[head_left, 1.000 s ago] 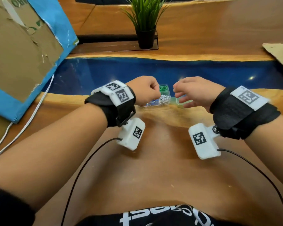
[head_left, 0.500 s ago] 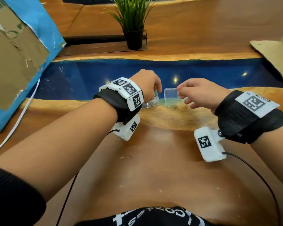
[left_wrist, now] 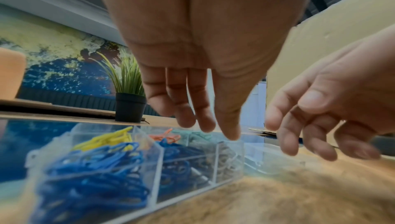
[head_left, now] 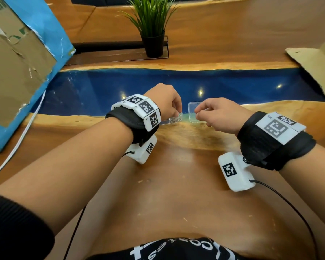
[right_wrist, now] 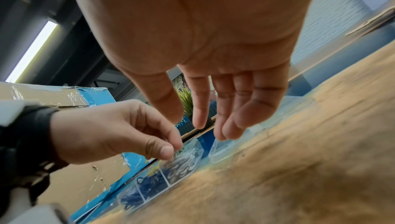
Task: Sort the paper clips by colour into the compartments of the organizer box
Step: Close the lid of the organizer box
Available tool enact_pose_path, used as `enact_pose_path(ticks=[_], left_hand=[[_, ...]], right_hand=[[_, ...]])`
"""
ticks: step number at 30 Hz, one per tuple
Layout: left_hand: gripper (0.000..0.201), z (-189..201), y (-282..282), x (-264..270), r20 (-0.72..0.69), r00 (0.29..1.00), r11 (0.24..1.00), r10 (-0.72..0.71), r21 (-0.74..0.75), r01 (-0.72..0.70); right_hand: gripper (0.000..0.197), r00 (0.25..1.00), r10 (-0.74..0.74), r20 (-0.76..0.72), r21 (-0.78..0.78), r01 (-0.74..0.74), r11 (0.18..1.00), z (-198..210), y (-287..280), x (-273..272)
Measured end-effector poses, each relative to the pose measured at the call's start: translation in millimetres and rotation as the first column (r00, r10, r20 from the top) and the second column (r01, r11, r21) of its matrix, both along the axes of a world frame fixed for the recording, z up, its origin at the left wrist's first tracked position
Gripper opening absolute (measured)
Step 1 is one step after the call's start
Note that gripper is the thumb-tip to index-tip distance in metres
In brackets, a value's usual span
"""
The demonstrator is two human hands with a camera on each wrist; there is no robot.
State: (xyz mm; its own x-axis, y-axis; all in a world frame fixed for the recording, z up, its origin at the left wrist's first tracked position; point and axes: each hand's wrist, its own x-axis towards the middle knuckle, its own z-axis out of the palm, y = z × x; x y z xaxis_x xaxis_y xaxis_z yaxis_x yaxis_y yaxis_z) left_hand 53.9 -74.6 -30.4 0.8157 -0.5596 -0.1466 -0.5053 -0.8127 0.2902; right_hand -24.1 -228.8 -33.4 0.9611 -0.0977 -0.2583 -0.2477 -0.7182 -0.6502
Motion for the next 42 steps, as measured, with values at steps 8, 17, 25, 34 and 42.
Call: enact_pose_path(ticks=[8, 17, 25, 34, 42], left_hand=[[0.012, 0.0, 2.1, 1.4, -0.017, 0.997, 0.997, 0.079, 0.002, -0.079], [0.106, 2.0, 54.7, 1.6, -0.016, 0.979, 0.976, 0.203, 0.084, -0.201], [0.107, -11.4, 86.1, 7.2, -0.124, 0.955, 0.958, 0.271, 0.136, -0.254], [0.076, -18.3, 92.2, 20.4, -0.086, 0.967, 0.966, 0.238, 0.122, -0.227], [0.087, -25.3, 90.5, 19.4, -0.064, 0.974, 0.970, 0.218, 0.129, -0.208]], right_hand=[[0.022, 0.999, 0.034, 0.034, -0.161, -0.028, 0.987, 3.1, -4.4, 6.0], [0.084, 0.945, 0.241, -0.219, -0.615, -0.326, 0.718, -1.3, -10.2, 33.5], [0.079, 0.940, 0.225, -0.255, -0.636, -0.339, 0.694, 4.7, -10.6, 46.1], [0.075, 0.908, 0.410, -0.083, -0.526, -0.390, 0.756, 34.5, 38.4, 59.6], [0.077, 0.862, 0.473, -0.183, -0.592, -0.481, 0.647, 15.9, 86.1, 74.5]])
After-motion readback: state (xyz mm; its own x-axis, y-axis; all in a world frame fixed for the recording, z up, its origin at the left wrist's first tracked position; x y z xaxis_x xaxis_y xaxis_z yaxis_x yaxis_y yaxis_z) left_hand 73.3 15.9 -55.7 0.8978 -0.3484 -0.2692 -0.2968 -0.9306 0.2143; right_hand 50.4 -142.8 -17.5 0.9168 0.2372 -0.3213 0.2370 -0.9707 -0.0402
